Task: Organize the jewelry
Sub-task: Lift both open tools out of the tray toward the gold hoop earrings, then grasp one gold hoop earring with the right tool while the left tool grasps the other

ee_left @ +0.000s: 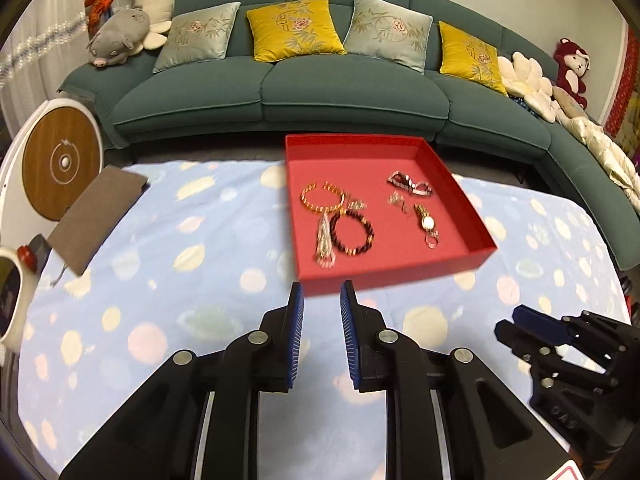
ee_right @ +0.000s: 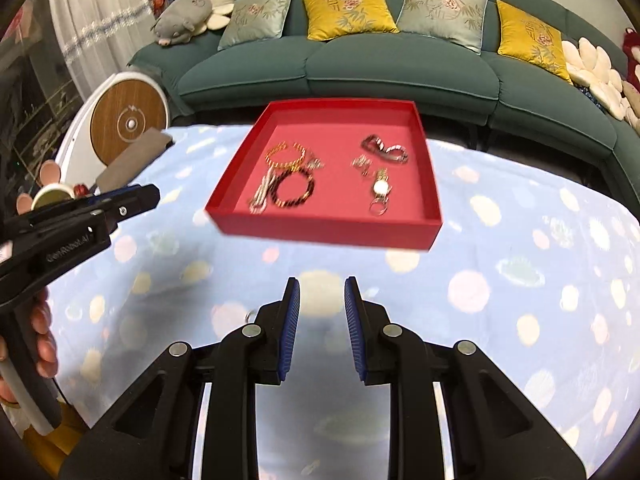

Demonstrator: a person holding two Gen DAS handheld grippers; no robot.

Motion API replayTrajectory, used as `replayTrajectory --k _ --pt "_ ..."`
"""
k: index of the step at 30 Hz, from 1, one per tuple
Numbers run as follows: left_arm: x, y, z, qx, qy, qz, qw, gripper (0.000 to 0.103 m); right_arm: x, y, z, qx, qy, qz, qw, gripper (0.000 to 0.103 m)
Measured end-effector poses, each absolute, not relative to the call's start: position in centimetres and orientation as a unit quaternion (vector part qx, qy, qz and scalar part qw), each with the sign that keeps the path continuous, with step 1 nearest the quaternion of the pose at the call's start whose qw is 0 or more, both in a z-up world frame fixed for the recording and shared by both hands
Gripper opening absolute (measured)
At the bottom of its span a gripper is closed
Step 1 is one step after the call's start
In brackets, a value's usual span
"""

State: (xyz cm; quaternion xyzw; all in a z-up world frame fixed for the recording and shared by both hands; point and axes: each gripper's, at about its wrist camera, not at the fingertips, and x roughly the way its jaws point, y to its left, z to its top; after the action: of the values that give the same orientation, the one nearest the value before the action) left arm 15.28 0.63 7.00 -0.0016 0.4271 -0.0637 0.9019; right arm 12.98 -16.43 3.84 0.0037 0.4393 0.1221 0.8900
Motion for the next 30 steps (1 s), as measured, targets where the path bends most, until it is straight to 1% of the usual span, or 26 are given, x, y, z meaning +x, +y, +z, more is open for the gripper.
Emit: replayTrajectory --k 1,3,5,12,24,26,27,28,30 --pt "14.4 1.2 6.6 -0.010 0.431 -0.059 0.900 0.026 12.4 -16.0 3.3 0.000 0.442 0.120 0.889 0.024" --pt "13.0 2.3 5.9 -0.033 0.437 -0.051 0.897 0.028 11.4 -15.1 1.8 -0.003 0.444 0.115 0.888 0.025" --pt "12.0 3.0 5.1 -0.043 0.442 -0.045 0.895 0.028 11.0 -14.3 0.4 0.000 0.449 0.121 0.885 0.025" --pt "11.2 3.7 3.1 -0.016 0.453 -0.044 0.890 0.028 11.5 -11.5 -3.7 -0.031 0.471 0.125 0.873 0.025" --pt "12.3 4.5 1.2 -0.017 0.472 -0.046 0.880 0.028 13.0 -10.1 -5.2 -0.049 0.476 0.131 0.868 0.025" --pt "12.4 4.6 1.2 -0.018 0.474 -0.045 0.879 0.028 13.2 -10.0 -5.1 -0.050 0.475 0.131 0.869 0.023" --pt "12.4 4.6 1.1 -0.019 0.474 -0.045 0.879 0.028 13.2 -9.9 -5.1 -0.049 0.475 0.132 0.869 0.019" --pt "12.5 4.7 1.0 -0.019 0.474 -0.044 0.879 0.028 13.3 -9.8 -5.1 -0.049 0.475 0.133 0.868 0.017" --pt "12.6 4.7 0.8 -0.020 0.477 -0.045 0.878 0.028 13.2 -9.8 -5.0 -0.051 0.474 0.131 0.869 0.017"
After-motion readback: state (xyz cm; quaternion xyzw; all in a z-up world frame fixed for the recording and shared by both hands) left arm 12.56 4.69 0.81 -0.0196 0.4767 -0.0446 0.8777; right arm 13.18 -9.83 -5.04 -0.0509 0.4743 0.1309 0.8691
